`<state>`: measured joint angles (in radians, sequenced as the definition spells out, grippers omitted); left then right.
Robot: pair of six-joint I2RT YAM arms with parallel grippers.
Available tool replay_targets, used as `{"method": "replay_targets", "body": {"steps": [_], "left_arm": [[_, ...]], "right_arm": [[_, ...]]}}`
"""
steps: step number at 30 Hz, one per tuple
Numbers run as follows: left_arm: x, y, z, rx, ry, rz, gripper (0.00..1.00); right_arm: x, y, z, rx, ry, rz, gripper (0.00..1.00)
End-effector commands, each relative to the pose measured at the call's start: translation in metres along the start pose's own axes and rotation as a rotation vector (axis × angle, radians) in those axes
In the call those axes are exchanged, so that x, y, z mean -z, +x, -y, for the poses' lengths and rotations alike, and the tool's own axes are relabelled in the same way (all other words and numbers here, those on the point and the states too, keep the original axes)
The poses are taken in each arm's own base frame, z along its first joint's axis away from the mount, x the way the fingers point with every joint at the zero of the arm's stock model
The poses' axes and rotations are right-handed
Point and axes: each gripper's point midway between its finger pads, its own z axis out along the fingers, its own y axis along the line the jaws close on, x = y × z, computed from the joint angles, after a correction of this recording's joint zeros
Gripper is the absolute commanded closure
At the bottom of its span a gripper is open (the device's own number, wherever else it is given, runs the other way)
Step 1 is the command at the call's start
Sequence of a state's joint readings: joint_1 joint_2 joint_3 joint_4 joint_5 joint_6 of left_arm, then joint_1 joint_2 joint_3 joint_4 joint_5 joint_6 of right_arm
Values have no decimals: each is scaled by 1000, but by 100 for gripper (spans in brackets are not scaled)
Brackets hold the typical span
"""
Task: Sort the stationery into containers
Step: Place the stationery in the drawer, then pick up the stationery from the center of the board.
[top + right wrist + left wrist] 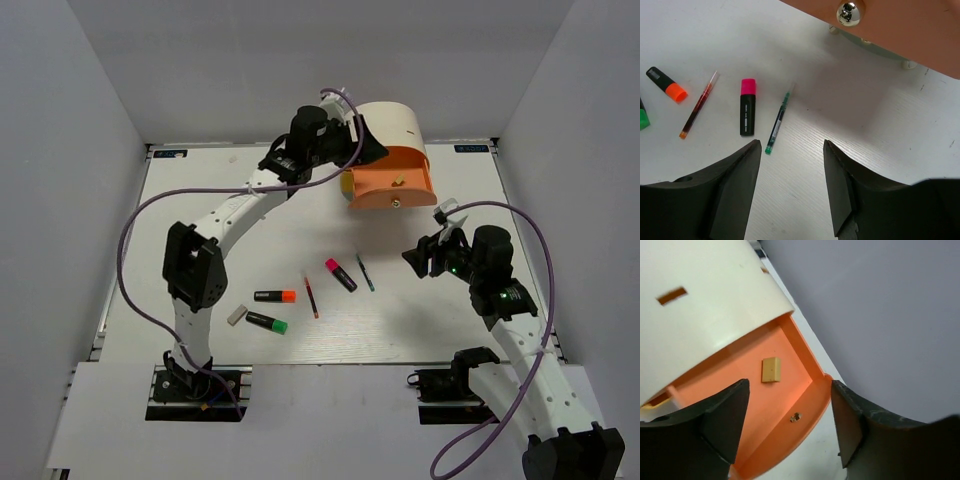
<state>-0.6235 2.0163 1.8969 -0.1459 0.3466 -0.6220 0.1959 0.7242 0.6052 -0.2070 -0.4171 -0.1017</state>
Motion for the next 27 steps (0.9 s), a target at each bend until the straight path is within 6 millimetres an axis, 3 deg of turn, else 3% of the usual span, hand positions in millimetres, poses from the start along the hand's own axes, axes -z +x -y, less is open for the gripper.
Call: {"method": "replay_targets", "body": {"steps": [1,2,3,4,5,6,7,8,9,10,11,12,13,14,15,16,18,19,21,22,24,25,27], "left_arm": [[59,-72,43,-51,-18,220,26],[64,-58,29,-23,-69,201,44],[93,-73,40,3,-70,256,54],[107,-74,32,32,-132,295,64],[115,-43,4,82,-229,250,72],[132,-39,-9,111,-303,283,89],[169,-47,0,183,-317,354,98],[183,0,-35,259,-443,282,100],[202,10,-47,306,-510,314,100],[232,31,-52,408,-537,346,100],[250,55,-64,468,-604,325,99],[267,68,-72,524,-651,347,91],[280,80,-75,643,-672,376,89],[292,106,-89,700,-729,363,89],[316,122,-91,753,-769,367,79],[326,134,-94,804,-794,369,69],[349,169,-108,959,-887,377,60],[353,181,-115,1037,-924,395,57],[363,203,-120,1121,-1003,364,48],[365,212,-125,1143,-1061,353,39],[378,231,-130,1198,-1209,320,29],[380,229,-126,1222,-1246,312,19],[382,236,-134,1213,-1385,291,10]], "right_arm": [[-1,-11,4,39,10,41,42],[0,-13,4,46,9,44,46],[0,-13,4,58,6,42,49],[0,-13,3,72,-2,42,53],[0,-13,2,80,-10,33,66],[0,-13,0,100,-26,28,75],[-1,-11,0,111,-37,18,84],[0,-6,-2,109,-47,-4,90],[-5,3,0,92,-51,-41,100],[-6,9,1,95,-56,-65,100],[-5,17,-1,76,-62,-102,100],[-9,29,1,56,-70,-150,100],[-10,34,1,47,-72,-172,100],[-9,42,2,34,-68,-199,100],[-9,45,3,27,-64,-204,100],[-10,46,2,23,-63,-203,100],[-11,46,3,21,-58,-194,97],[-12,44,4,24,-58,-185,89],[-13,43,4,14,-56,-183,82],[-13,43,3,14,-60,-180,78],[-14,40,5,15,-53,-177,76],[-13,38,5,21,-52,-169,76],[-13,39,7,17,-42,-172,75]]}}
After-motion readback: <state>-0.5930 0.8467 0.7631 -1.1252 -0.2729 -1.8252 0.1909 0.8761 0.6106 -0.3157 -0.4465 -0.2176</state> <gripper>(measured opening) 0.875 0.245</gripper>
